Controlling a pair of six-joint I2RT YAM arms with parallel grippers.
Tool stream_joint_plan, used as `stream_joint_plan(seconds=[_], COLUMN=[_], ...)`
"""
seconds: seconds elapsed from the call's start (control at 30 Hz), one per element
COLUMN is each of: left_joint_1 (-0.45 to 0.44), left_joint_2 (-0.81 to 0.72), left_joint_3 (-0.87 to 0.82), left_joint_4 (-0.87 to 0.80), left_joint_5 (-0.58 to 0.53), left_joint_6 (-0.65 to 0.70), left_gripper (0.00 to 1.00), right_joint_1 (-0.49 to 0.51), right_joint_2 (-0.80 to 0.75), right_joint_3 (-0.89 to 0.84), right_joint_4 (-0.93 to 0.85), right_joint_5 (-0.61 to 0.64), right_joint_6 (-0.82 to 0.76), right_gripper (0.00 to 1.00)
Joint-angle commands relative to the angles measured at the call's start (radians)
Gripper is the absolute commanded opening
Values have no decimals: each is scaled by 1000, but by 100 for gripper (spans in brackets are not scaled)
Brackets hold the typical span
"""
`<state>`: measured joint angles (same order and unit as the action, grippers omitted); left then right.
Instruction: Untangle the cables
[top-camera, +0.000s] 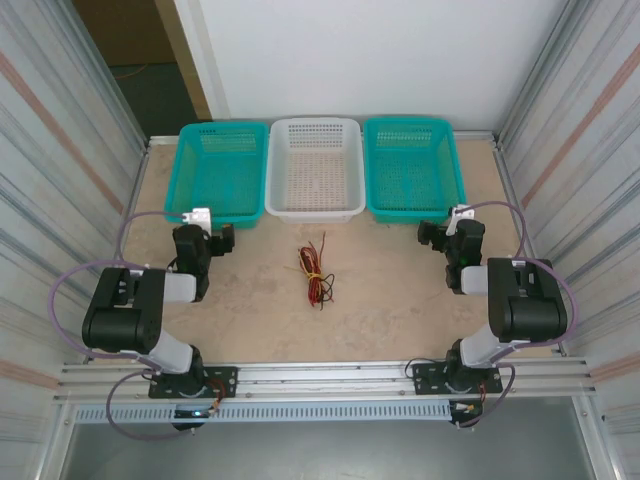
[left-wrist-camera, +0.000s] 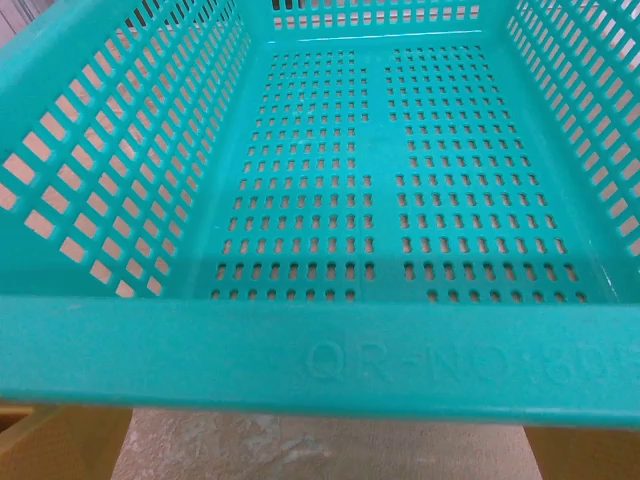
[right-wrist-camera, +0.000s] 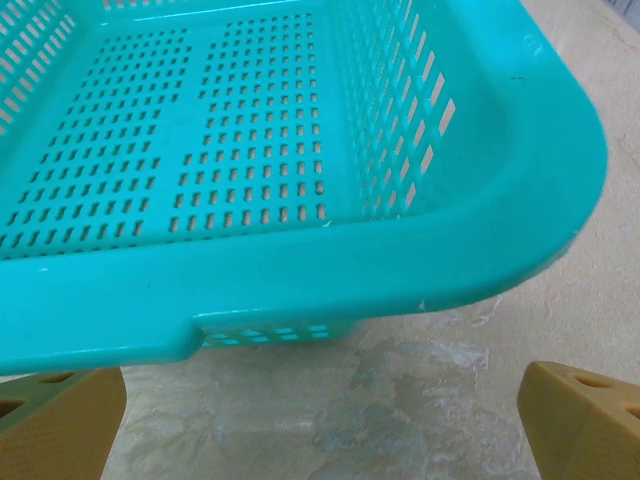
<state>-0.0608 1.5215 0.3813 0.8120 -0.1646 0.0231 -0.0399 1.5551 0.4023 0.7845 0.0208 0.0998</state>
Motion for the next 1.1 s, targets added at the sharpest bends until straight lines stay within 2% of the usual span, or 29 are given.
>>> stream_joint_plan(seconds=[0.0,0.57,1.07], left_joint_1=[4,22,11], left_joint_2=[-12,-14,-22], left_joint_3=[11,14,10], left_joint_4=[15,7,28], left_joint_5=[-3,35,7], left_joint_6=[9,1,12], left_gripper=[99,99,99], right_joint_1=[-3,-4,-3], right_joint_2=[-15,-15,-37], right_joint_3=[4,5,6], right_joint_4=[13,14,3], right_joint_5=[-13,-15,-3], right_joint_6=[-5,-5,-4], right_gripper=[99,99,99])
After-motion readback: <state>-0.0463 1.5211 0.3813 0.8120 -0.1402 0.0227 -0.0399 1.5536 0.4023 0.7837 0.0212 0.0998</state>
